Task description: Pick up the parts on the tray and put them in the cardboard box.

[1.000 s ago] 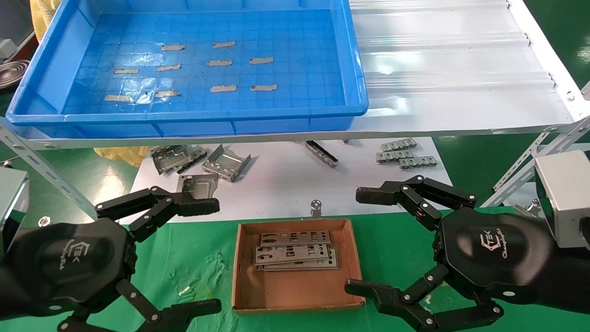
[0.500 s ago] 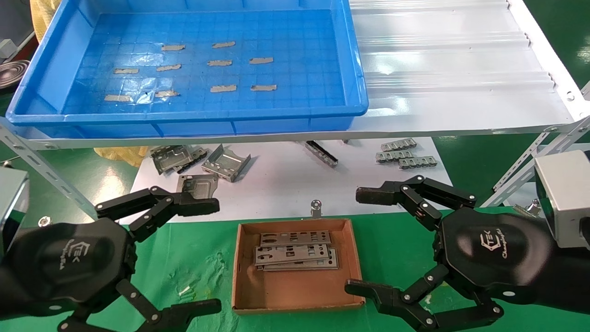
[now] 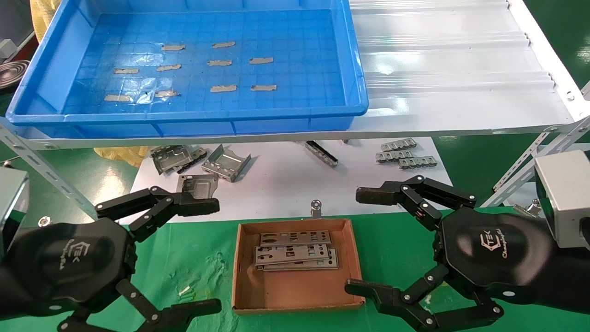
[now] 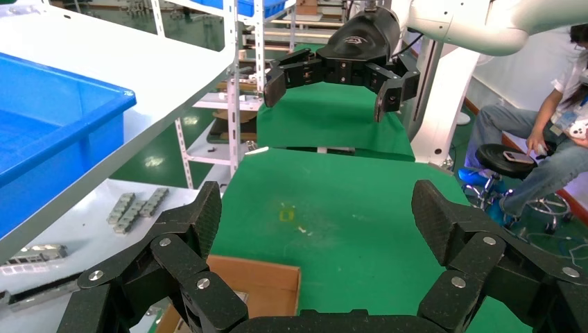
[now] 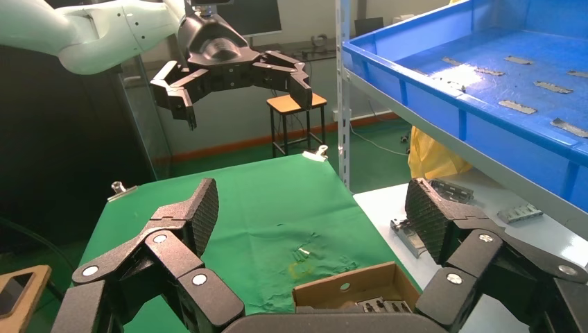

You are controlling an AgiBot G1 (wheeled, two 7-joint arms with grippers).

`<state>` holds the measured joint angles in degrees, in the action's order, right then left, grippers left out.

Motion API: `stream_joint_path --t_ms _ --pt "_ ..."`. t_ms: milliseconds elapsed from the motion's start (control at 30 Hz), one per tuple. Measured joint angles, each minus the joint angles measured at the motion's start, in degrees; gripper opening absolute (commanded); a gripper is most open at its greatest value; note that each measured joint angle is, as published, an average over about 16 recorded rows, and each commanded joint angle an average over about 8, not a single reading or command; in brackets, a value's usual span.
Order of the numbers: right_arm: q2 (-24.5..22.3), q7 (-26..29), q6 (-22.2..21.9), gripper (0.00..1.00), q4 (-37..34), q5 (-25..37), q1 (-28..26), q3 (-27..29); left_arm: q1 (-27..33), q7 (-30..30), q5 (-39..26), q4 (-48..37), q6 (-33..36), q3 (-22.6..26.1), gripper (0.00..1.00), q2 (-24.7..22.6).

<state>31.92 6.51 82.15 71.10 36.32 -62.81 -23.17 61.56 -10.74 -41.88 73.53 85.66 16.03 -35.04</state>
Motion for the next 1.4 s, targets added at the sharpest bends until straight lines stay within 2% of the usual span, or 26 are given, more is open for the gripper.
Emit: stream_joint_path --t_ms 1400 --pt "0.0 0.0 0.0 1.0 0.0 0.0 0.0 0.0 0.0 0.0 0.0 0.0 0.0 0.0 1.0 0.0"
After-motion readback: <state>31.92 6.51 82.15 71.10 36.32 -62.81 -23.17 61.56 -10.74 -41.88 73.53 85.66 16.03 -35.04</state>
